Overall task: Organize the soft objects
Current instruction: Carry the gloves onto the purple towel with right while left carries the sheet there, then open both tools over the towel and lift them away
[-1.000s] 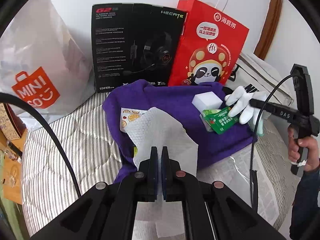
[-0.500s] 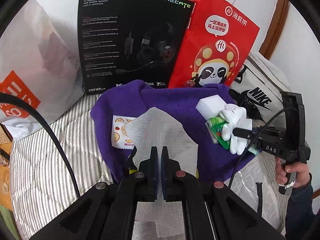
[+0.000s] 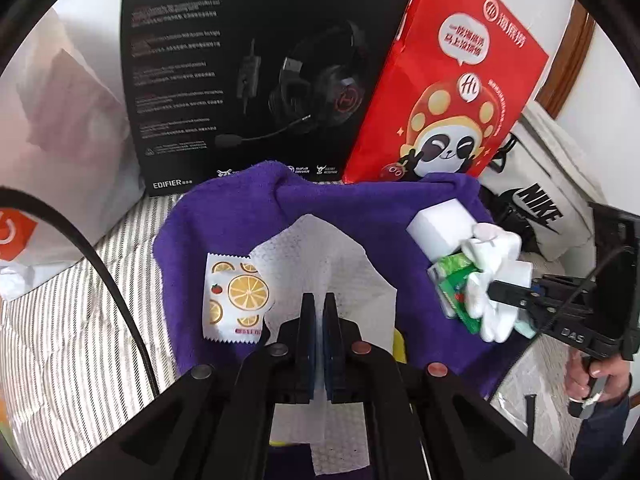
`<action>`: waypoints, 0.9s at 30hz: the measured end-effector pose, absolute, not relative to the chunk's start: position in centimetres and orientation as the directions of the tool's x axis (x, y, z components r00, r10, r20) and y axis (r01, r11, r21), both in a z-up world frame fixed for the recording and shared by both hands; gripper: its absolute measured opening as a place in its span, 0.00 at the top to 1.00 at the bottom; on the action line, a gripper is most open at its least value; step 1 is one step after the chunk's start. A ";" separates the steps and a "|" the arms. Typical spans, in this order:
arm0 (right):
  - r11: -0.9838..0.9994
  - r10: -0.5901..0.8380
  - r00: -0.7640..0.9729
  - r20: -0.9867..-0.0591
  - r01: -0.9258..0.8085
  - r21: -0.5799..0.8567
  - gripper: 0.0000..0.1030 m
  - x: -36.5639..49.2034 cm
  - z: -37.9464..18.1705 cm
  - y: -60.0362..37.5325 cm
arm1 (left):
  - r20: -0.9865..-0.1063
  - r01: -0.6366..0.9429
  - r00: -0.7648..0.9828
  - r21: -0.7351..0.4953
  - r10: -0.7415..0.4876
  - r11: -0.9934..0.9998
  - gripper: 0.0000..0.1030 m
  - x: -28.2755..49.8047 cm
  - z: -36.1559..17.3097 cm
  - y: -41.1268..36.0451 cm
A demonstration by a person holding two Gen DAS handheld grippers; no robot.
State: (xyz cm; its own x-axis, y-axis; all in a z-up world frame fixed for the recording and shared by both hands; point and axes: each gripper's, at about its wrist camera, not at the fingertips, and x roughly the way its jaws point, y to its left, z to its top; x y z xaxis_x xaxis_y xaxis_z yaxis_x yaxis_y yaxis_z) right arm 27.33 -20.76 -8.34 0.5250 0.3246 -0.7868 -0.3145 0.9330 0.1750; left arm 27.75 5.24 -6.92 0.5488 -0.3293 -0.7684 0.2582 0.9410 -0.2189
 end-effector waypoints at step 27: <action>0.921 0.302 0.568 -0.766 -0.381 0.080 0.35 25.1 -6.8 -18.7 | -0.820 0.262 0.519 -0.117 -0.242 0.958 0.59 29.6 -10.1 3.2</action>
State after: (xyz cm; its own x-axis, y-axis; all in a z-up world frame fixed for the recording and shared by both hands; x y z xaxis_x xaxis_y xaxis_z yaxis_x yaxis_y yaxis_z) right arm 25.11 -18.68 -6.77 0.5680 0.3016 -0.7658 -0.3811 0.9211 0.0800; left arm 29.56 3.23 -10.10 0.5185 -0.2421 -0.8201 0.2620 0.9579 -0.1171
